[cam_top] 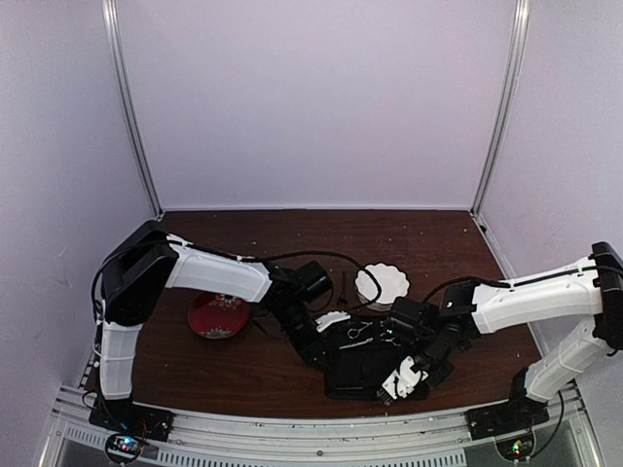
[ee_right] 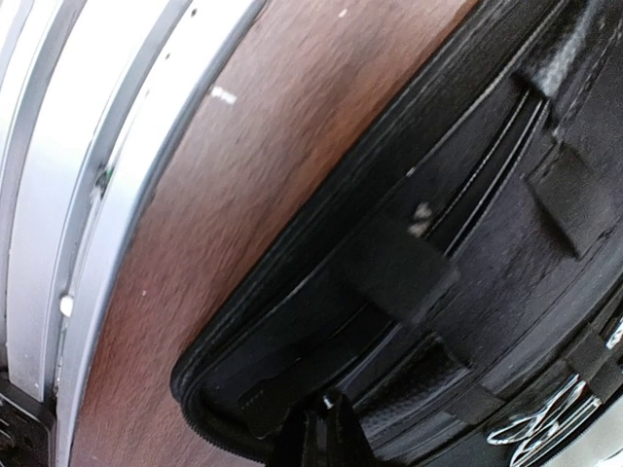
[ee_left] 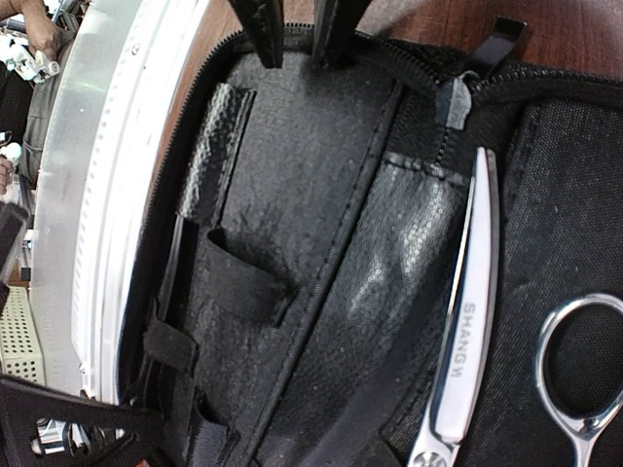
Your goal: Sort the hair-cutting tools
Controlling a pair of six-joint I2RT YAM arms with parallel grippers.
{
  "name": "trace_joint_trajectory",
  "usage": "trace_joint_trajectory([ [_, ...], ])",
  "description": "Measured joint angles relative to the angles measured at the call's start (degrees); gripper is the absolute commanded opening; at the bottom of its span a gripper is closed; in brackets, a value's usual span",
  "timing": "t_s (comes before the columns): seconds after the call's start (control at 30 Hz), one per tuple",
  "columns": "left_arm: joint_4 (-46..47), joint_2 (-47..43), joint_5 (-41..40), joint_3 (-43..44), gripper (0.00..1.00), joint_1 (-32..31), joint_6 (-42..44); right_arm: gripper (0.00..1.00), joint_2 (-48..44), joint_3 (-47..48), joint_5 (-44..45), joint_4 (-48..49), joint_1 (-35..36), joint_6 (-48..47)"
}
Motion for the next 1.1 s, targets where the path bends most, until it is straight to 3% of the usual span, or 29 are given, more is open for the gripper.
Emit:
trace_joint_trajectory([
  [0.63,-0.04,0.02,0.02,0.02,0.16,0.00,-0.02,0.01,5.09,3.82,-4.00,3.23,1.33,7.54],
  [0.97,-0.17,0.00,0.00,0.11,0.19,0.00,0.00,0.30,3.19,1.86,-1.70,6.47,1.40,10.80],
  [1.1,-0.52,-0.59,-0.92,0.11,0.26,-0.22,0.20,0.33,-1.01,1.88,-1.01,5.99,1.05,11.67],
])
